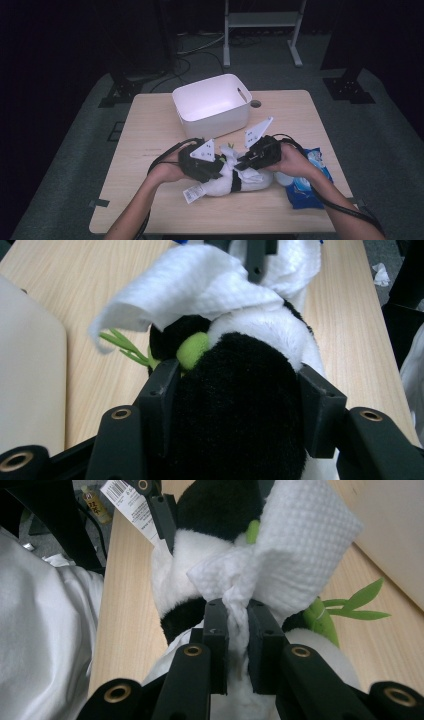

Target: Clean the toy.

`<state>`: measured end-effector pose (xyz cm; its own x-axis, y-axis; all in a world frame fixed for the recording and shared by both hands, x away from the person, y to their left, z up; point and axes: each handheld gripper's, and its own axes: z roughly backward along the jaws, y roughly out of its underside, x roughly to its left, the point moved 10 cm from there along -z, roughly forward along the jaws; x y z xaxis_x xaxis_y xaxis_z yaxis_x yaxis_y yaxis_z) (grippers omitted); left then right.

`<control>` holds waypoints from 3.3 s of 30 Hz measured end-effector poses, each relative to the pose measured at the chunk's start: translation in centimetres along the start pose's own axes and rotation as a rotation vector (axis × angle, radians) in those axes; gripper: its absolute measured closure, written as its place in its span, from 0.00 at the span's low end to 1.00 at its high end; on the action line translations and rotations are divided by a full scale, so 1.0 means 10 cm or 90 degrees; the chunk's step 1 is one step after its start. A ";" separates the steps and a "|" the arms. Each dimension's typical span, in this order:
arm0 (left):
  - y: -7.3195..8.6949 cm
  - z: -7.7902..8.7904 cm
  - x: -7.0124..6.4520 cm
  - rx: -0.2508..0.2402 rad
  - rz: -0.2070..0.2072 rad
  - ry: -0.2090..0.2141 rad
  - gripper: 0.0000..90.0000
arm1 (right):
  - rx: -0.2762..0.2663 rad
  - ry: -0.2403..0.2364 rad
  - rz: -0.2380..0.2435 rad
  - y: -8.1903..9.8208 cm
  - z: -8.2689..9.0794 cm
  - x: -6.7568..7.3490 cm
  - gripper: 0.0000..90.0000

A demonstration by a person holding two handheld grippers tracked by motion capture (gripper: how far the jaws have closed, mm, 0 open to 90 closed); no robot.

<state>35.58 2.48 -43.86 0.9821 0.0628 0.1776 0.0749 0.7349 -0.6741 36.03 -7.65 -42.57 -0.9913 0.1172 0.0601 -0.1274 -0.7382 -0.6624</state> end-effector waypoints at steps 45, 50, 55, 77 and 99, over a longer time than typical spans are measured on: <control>0.07 -0.04 -0.30 -0.016 0.036 0.057 0.45 | 0.059 -0.020 0.028 0.13 -0.09 0.19 0.89; 0.06 -0.06 -0.29 -0.015 0.039 0.058 0.44 | 0.050 -0.016 0.023 0.19 -0.02 0.19 0.89; 0.07 -0.06 -0.30 -0.018 0.038 0.058 0.45 | 0.043 -0.011 0.014 0.23 0.08 0.18 0.89; 0.03 -0.02 -0.27 -0.028 0.098 0.086 0.32 | 0.032 -0.037 -0.018 0.36 -0.01 0.22 0.90; -0.13 0.15 -0.01 -0.084 0.181 0.086 0.36 | 0.045 -0.073 -0.003 0.40 -0.02 0.36 0.89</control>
<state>35.16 2.54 -41.89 0.9802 0.1560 -0.1217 -0.1923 0.6061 -0.7718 31.98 -10.00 -45.14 -0.9875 0.0476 0.1504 -0.1303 -0.7837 -0.6073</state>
